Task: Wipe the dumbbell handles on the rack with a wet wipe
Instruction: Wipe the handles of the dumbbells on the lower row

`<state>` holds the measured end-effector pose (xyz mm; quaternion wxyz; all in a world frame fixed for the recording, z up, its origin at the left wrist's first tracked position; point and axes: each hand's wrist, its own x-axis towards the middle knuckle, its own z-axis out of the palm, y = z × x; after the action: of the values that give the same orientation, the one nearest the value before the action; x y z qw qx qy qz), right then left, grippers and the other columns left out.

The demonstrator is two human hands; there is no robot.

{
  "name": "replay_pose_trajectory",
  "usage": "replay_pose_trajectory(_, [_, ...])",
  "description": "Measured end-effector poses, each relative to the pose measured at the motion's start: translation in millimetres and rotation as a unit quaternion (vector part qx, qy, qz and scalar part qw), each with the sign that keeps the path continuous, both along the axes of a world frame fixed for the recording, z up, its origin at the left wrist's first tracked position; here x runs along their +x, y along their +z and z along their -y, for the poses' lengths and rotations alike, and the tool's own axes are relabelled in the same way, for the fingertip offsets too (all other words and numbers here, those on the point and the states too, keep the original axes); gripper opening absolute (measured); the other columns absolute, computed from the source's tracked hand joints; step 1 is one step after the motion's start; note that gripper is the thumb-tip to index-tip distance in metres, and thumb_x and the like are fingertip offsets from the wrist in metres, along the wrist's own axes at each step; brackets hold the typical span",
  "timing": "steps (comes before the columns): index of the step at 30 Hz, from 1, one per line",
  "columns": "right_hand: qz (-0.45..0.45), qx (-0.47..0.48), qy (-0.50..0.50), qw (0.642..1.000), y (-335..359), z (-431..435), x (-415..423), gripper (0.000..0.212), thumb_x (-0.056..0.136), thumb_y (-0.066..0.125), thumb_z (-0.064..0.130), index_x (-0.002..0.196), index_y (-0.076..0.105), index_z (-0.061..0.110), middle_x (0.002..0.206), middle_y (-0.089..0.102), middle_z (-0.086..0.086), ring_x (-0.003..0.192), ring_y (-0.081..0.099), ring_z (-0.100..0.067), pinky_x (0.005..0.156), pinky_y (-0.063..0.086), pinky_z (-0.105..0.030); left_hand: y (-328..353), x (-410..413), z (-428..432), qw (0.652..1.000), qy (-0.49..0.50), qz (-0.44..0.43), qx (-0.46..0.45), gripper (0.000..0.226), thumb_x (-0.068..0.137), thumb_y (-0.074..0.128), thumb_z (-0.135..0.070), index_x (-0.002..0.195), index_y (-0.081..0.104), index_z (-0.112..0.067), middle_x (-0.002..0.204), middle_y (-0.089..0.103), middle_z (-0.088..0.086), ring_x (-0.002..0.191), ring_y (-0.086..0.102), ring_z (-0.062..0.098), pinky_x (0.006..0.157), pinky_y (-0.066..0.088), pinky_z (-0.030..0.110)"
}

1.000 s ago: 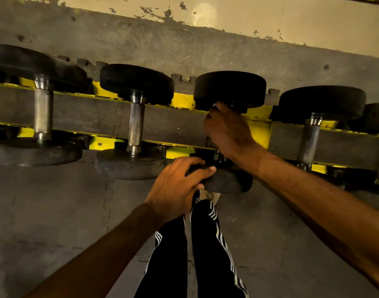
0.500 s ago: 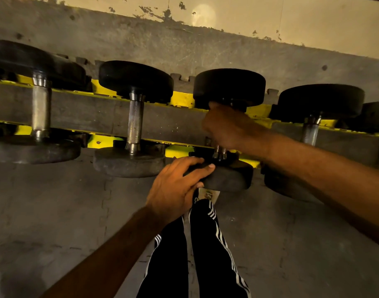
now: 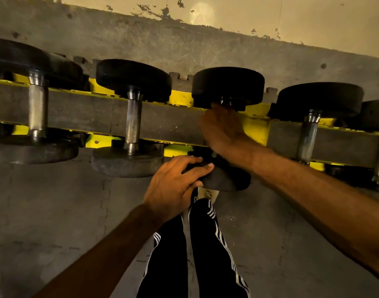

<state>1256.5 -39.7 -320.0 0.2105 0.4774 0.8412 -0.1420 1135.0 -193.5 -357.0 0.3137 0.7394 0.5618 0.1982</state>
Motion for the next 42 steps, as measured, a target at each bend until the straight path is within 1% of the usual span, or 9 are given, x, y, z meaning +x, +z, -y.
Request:
replay_pose_trajectory(6, [-0.187, 0.037, -0.047, 0.981, -12, 13, 53, 0.022, 0.097, 0.054, 0.012, 0.111, 0.07, 0.007, 0.115, 0.064, -0.011, 0.104, 0.062, -0.027, 0.082, 0.051, -0.034, -4, -1, 1, 1.0, 0.008, 0.022, -0.012, 0.044, 0.093, 0.06, -0.027, 0.137, 0.059, -0.029, 0.131, 0.059, 0.003, 0.119, 0.058, 0.025, 0.089, 0.053, 0.047])
replay_pose_trajectory(10, [-0.358, 0.042, -0.355, 0.862, -23, 33, 66, 0.003, 0.09, 0.069, 0.018, 0.088, 0.071, 0.016, 0.084, 0.065, 0.008, 0.072, 0.056, 0.012, 0.067, 0.039, 0.0, -5, -2, 0, 1.0, 0.003, 0.025, -0.004, 0.044, 0.093, 0.06, -0.027, 0.137, 0.058, -0.028, 0.129, 0.06, 0.004, 0.117, 0.058, 0.026, 0.088, 0.053, 0.046])
replay_pose_trajectory(16, [-0.407, -0.183, -0.609, 0.656, -44, 13, 73, 0.032, 0.091, 0.061, -0.006, 0.116, 0.068, 0.014, 0.093, 0.071, 0.001, 0.072, 0.069, -0.01, 0.057, 0.056, -0.02, -5, -4, -3, 1.0, -0.01, 0.024, -0.008, 0.044, 0.094, 0.06, -0.029, 0.137, 0.057, -0.028, 0.129, 0.06, 0.005, 0.117, 0.058, 0.025, 0.088, 0.053, 0.046])
replay_pose_trajectory(21, [-0.35, -0.277, -0.563, 0.696, -52, 4, 74, 0.036, 0.09, 0.053, -0.012, 0.083, 0.069, 0.02, 0.083, 0.069, 0.005, 0.081, 0.067, -0.014, 0.063, 0.052, -0.018, -4, -3, -4, 1.0, -0.01, 0.025, -0.009, 0.044, 0.092, 0.059, -0.029, 0.137, 0.056, -0.03, 0.128, 0.061, 0.004, 0.115, 0.058, 0.026, 0.086, 0.054, 0.046])
replay_pose_trajectory(27, [-0.388, -0.37, -0.586, 0.608, -59, 20, 112, 0.036, 0.085, 0.058, -0.015, 0.102, 0.074, 0.012, 0.106, 0.075, -0.008, 0.095, 0.073, -0.021, 0.084, 0.059, -0.033, -4, -4, -5, 1.0, -0.009, 0.024, -0.007, 0.043, 0.092, 0.059, -0.03, 0.135, 0.059, -0.028, 0.128, 0.061, 0.004, 0.115, 0.058, 0.026, 0.085, 0.054, 0.047])
replay_pose_trajectory(30, [-0.403, -0.294, -0.566, 0.657, -67, 4, 104, 0.035, 0.087, 0.062, -0.011, 0.103, 0.074, 0.018, 0.103, 0.074, -0.005, 0.097, 0.071, -0.023, 0.078, 0.058, -0.033, -5, -4, -4, 0.999, -0.009, 0.031, -0.004, 0.041, 0.094, 0.058, -0.031, 0.134, 0.062, -0.026, 0.128, 0.062, 0.005, 0.115, 0.058, 0.026, 0.085, 0.054, 0.046])
replay_pose_trajectory(33, [-0.405, -0.248, -0.606, 0.638, -81, -10, 91, 0.032, 0.091, 0.058, -0.007, 0.112, 0.071, 0.014, 0.11, 0.072, -0.005, 0.098, 0.07, -0.02, 0.078, 0.059, -0.032, -6, -4, -3, 0.999, -0.002, 0.032, -0.002, 0.041, 0.095, 0.057, -0.032, 0.136, 0.061, -0.026, 0.128, 0.061, 0.004, 0.117, 0.057, 0.024, 0.086, 0.054, 0.045])
replay_pose_trajectory(38, [-0.298, -0.366, -0.489, 0.734, -68, 19, 106, 0.025, 0.091, 0.059, -0.007, 0.09, 0.075, 0.013, 0.076, 0.074, -0.003, 0.071, 0.068, -0.015, 0.059, 0.054, -0.023, -7, -4, -3, 0.999, -0.003, 0.041, -0.001, 0.038, 0.097, 0.057, -0.032, 0.135, 0.06, -0.027, 0.128, 0.061, 0.004, 0.116, 0.058, 0.025, 0.086, 0.053, 0.046])
replay_pose_trajectory(42, [-0.433, -0.305, -0.603, 0.596, -64, 4, 100, 0.019, 0.093, 0.057, -0.007, 0.09, 0.07, 0.008, 0.07, 0.072, 0.002, 0.063, 0.066, -0.01, 0.06, 0.055, -0.023, -8, -4, -3, 0.999, -0.004, 0.038, -0.004, 0.038, 0.098, 0.055, -0.033, 0.136, 0.059, -0.028, 0.129, 0.06, 0.004, 0.118, 0.057, 0.024, 0.087, 0.053, 0.047])
